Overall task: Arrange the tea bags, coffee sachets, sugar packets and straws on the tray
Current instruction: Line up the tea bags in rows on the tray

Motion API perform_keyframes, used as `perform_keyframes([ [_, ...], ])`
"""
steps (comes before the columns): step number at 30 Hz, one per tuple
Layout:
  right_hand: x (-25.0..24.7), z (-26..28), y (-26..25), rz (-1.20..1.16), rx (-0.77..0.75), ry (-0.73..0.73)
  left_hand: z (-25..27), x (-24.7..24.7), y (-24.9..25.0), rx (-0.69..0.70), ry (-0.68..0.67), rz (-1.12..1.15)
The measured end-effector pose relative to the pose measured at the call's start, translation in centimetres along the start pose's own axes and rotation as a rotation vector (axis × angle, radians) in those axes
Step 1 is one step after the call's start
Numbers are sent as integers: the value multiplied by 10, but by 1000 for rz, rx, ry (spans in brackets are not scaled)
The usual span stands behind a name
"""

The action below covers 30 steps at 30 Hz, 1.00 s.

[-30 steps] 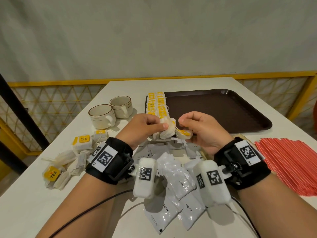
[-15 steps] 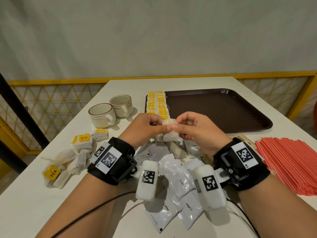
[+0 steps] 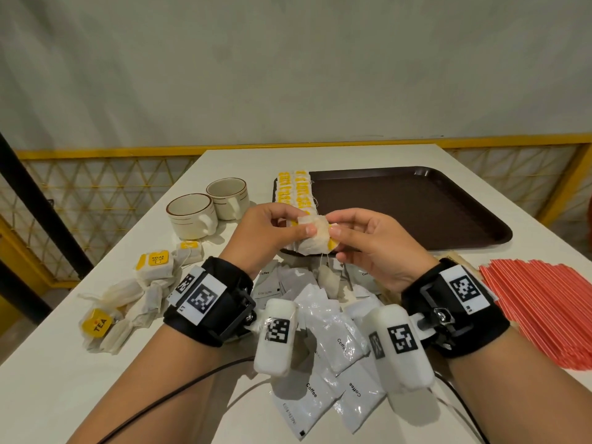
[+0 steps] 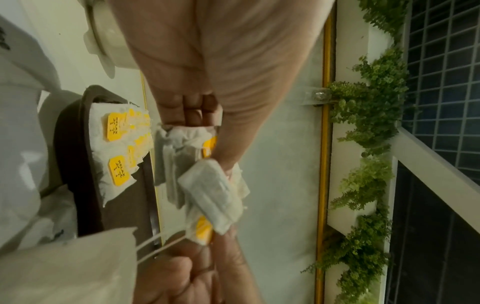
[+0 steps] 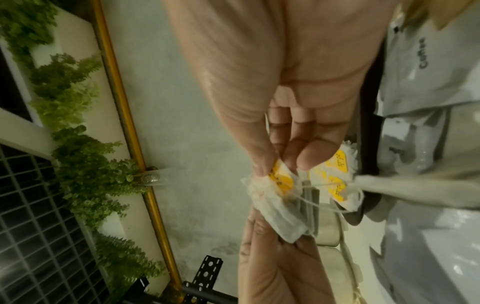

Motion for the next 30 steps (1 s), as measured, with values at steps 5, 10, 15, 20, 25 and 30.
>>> perform_keyframes([
  [5, -13, -3, -3, -32, -7, 101, -1, -6, 0, 14, 1, 13],
  [10, -16, -1, -7, -42, -23, 153, 0, -7, 3, 31, 24, -19],
  [15, -22, -1, -10, -95, -47, 191, 1, -5, 6, 48, -6, -26],
  [20, -17, 2, -16, -22, -145, 134, 3, -2, 8, 51, -9, -43],
  [25, -19, 1, -17, 136, -164, 185, 3, -2, 6, 29, -12, -54],
  [30, -35, 1, -17, 143, -187, 307, 3, -4, 5, 10, 5, -59],
])
Point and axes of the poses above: each hand's wrist, its own z-axis away from the middle knuckle, its own x-axis out of the palm, y = z × x, the point moved 7 cm from there along -z, towards the middle knuckle, and after that the axes turned 9 degrees about x, right-handed, at the moved point
